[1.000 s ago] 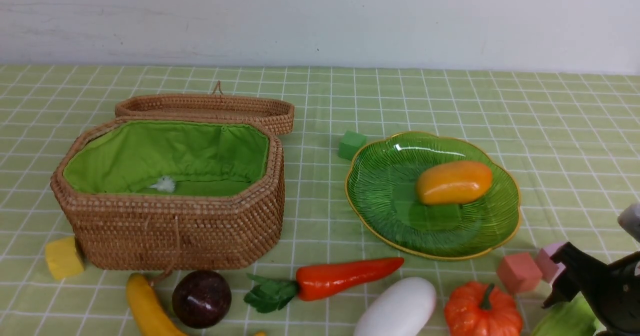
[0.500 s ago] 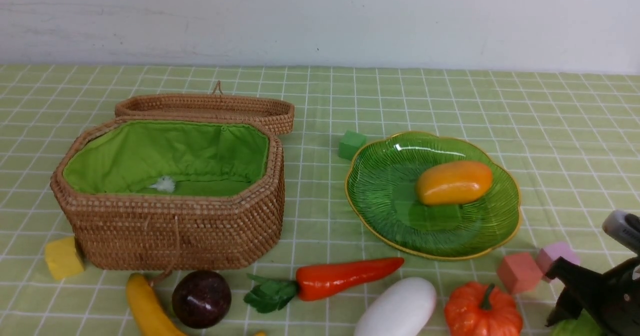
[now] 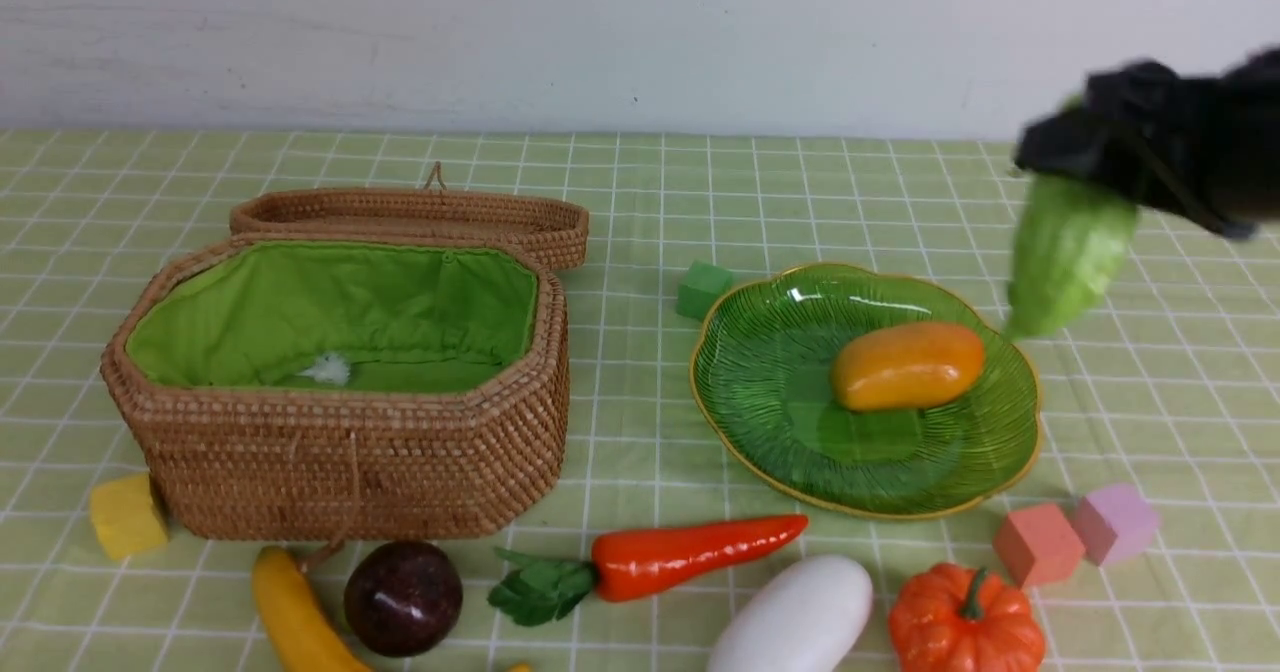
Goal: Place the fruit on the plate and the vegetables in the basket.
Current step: Take a chayote with your right arm and place it on the basket on the left.
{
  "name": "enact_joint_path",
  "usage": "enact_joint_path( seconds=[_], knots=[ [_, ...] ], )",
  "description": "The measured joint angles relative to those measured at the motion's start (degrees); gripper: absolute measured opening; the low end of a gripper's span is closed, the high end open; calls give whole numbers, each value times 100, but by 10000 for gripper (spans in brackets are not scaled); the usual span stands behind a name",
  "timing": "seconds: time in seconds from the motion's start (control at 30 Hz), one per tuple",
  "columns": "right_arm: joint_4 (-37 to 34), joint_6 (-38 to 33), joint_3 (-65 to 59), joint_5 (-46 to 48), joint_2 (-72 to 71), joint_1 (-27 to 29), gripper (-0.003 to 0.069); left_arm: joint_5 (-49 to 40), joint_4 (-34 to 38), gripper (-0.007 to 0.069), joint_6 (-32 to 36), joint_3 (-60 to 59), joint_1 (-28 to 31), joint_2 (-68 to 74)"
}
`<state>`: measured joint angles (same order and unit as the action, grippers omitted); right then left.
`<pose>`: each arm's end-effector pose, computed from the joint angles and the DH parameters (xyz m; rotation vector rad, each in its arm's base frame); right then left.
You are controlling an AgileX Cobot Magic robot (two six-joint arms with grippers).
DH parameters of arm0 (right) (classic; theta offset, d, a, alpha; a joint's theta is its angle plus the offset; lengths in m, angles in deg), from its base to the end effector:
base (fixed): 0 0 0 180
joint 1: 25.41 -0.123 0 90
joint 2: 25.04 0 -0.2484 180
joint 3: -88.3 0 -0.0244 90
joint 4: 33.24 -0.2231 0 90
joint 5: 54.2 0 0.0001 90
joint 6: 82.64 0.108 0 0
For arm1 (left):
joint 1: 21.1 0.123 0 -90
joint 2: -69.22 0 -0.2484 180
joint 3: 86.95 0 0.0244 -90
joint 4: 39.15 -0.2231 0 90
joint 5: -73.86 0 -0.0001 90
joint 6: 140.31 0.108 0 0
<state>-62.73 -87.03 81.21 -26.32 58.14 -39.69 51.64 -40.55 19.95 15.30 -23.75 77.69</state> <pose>0.2739 0.0954 0.3485 -0.0110 2.0526 0.6347 0.0777 -0.0026 0.1644 -0.2673 1.8809 -0.2420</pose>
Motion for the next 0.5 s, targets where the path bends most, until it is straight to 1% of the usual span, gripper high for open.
enact_joint_path(
  seconds=[0.17, 0.23, 0.37, 0.5],
  knots=[
    [-846, -1259, 1232, 0, 973, -941, 449, 0, 0, 239, 0, 0, 0, 0],
    [-1099, -1626, 1719, 6, 1535, -1282, 449, 0, 0, 239, 0, 0, 0, 0],
    [-1425, -2149, 2626, 6, 2655, -1822, 449, 0, 0, 239, 0, 0, 0, 0],
    [-1476, -2587, 3622, 1, 3688, -2214, 449, 0, 0, 239, 0, 0, 0, 0]
  ],
)
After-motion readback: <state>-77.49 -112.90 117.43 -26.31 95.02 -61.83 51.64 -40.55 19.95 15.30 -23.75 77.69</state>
